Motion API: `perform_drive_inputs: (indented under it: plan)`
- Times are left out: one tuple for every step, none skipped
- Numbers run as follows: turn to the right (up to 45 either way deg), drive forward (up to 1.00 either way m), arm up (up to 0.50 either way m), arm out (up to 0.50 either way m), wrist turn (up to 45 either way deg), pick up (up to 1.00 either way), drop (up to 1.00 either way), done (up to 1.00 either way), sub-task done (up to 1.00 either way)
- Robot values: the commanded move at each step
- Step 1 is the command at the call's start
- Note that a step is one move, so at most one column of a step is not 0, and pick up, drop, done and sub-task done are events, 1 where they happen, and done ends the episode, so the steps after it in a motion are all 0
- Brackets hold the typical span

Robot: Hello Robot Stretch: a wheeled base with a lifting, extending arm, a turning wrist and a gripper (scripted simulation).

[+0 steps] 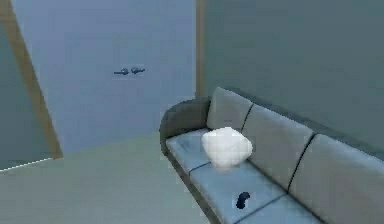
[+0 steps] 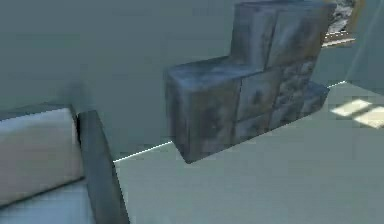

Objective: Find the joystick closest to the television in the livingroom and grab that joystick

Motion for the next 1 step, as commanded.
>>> perform_drive_inputs:
  plan:
    - [-45.0, 0.0, 0.0, 0.0, 0.0, 0.0, 0.0, 0.0, 0.0]
